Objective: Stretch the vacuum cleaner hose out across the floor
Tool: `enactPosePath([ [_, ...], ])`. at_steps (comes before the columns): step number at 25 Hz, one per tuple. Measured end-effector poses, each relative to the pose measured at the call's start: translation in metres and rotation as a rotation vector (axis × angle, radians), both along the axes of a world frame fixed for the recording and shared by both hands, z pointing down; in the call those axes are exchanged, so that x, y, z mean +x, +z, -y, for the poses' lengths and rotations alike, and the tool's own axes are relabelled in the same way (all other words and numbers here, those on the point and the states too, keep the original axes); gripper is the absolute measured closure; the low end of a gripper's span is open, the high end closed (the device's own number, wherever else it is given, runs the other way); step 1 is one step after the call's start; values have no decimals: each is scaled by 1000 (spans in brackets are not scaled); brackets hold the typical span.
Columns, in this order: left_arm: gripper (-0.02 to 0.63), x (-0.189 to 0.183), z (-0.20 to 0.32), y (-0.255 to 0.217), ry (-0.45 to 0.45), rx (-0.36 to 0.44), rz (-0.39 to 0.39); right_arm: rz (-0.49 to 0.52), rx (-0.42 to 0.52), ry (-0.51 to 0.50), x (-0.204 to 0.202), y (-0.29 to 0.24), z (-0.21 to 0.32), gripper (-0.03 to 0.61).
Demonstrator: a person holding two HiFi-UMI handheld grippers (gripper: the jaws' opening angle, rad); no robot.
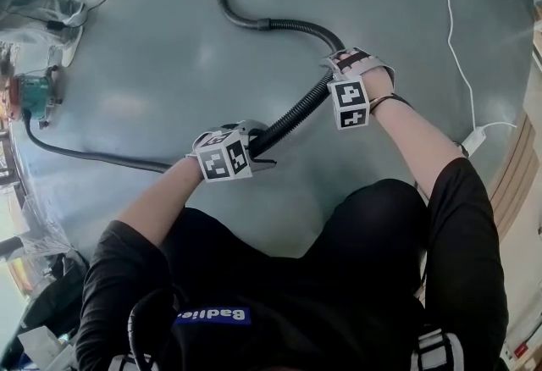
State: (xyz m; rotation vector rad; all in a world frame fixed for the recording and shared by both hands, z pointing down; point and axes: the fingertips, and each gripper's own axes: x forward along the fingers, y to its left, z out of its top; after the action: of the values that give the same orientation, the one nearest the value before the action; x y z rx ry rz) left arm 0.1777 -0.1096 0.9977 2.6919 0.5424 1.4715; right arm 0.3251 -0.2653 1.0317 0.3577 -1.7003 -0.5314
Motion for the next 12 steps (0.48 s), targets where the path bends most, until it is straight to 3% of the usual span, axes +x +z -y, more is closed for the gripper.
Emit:
enactPosePath([
  [4, 331, 29, 2, 12, -14, 42, 11, -114, 5, 119, 14, -7, -9, 410],
  [8, 331, 74, 23, 5, -155, 80, -64, -167, -29, 251, 32, -15, -24, 410],
  [12, 354, 110, 22, 10, -163, 121, -58, -214, -42, 256, 40, -20, -43, 408],
])
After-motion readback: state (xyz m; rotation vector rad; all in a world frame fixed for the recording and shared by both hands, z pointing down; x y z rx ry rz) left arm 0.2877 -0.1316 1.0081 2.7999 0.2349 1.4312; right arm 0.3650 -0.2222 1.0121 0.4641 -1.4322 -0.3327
